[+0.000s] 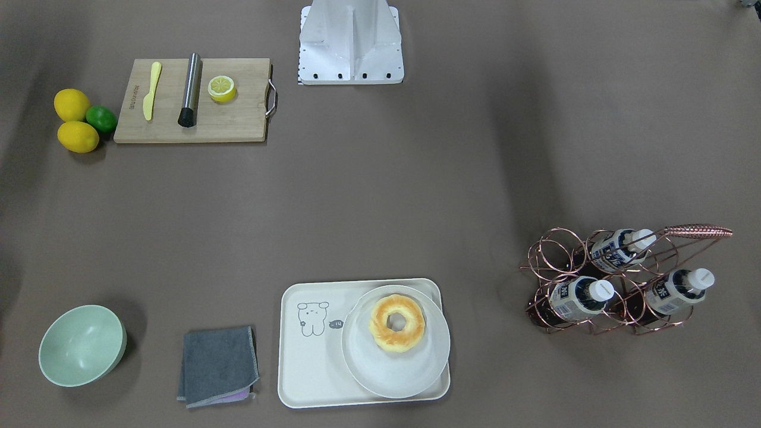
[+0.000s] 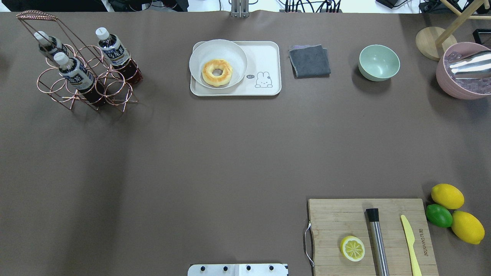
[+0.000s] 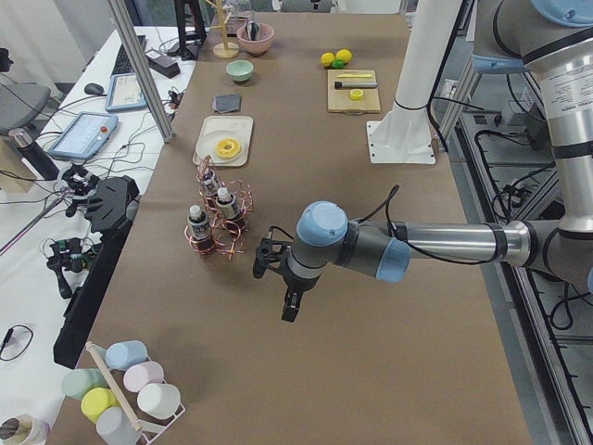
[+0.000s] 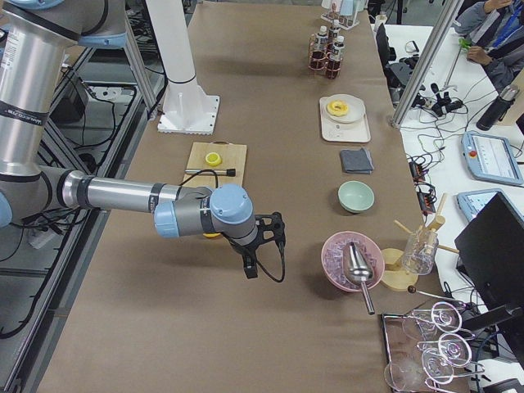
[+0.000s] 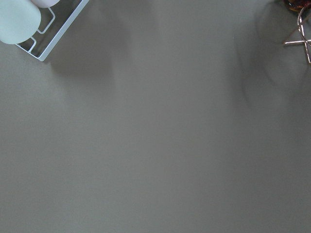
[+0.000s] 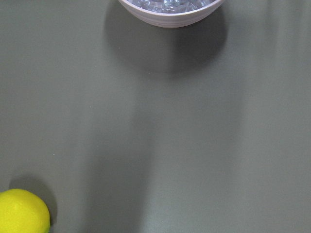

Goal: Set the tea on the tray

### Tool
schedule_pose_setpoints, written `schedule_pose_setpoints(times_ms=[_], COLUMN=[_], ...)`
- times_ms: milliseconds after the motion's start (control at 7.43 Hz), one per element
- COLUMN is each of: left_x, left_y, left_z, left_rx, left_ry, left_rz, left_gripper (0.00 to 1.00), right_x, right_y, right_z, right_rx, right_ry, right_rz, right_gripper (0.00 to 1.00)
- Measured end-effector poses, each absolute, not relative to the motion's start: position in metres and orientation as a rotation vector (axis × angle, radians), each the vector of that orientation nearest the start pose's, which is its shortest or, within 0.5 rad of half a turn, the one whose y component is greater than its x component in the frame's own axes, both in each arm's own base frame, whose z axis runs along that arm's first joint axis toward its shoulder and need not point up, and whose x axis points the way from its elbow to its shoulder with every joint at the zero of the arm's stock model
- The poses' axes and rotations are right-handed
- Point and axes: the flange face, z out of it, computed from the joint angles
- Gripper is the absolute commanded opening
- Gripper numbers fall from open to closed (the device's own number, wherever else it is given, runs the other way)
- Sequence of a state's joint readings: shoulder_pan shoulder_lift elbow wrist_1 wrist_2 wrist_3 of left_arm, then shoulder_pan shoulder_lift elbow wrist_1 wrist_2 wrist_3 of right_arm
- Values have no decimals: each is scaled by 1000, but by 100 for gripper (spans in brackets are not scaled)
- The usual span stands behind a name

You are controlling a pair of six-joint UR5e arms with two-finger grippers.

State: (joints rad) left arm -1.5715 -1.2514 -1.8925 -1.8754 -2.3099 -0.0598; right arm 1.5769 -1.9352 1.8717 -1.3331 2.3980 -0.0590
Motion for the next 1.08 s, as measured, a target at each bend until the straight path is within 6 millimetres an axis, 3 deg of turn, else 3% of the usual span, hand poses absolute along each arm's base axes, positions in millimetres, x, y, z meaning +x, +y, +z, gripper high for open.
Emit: schedule_pose_setpoints(times_ms=[808,1077], left_x=[-65,-48], left_y=[-347,-356], left_z=[611,592], left_rx=[290,314], left_ry=[756,840], left_rz=[37,25], left_gripper=[97,96], right_x=[62,62], right_y=[-349,-348], right_z=[632,633], right_rx=[197,194], right_ry=[-828,-835], right_rz=[-126,-127], right_gripper=[100,100])
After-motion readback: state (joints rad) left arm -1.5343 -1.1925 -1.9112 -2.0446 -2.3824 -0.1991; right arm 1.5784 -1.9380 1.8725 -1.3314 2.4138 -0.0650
